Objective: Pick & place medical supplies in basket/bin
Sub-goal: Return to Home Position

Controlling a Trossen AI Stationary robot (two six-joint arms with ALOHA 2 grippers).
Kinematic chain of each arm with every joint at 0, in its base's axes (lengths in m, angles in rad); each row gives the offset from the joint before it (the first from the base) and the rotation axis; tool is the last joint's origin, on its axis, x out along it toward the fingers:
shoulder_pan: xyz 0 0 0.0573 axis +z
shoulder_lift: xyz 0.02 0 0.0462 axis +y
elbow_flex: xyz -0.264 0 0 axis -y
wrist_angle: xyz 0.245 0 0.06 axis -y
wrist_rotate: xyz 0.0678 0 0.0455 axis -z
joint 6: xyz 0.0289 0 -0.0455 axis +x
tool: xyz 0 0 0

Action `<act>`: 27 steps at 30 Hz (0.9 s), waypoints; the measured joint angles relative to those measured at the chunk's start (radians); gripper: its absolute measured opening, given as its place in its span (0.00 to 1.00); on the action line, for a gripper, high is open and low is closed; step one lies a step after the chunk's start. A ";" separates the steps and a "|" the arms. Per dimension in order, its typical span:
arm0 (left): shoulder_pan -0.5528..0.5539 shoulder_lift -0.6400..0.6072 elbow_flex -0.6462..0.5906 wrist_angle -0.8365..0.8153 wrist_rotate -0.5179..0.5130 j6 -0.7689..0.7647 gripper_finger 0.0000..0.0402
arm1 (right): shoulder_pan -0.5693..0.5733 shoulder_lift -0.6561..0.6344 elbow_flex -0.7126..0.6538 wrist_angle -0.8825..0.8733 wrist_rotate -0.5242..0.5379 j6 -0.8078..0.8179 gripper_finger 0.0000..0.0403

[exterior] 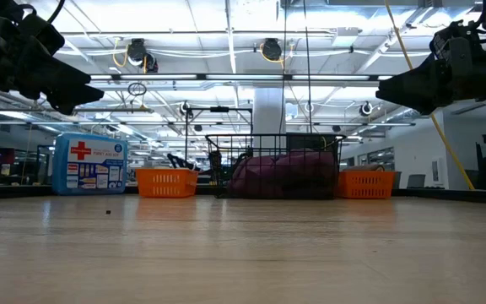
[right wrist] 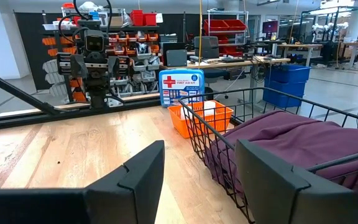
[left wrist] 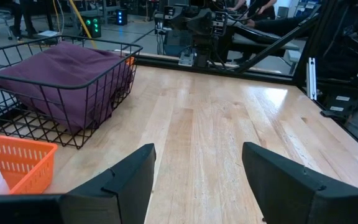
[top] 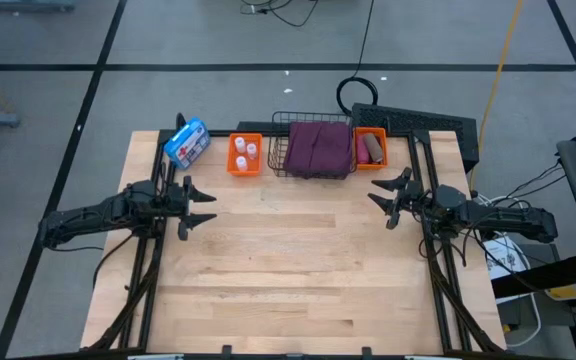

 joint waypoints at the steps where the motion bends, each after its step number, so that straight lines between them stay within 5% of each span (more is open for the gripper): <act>1: 0.000 0.000 0.000 0.000 0.000 0.000 0.62 | 0.000 0.000 0.000 0.000 0.000 0.000 0.46; 27: 0.000 0.000 0.000 0.000 0.000 0.000 0.62 | 0.000 0.000 0.000 0.000 0.000 0.000 0.46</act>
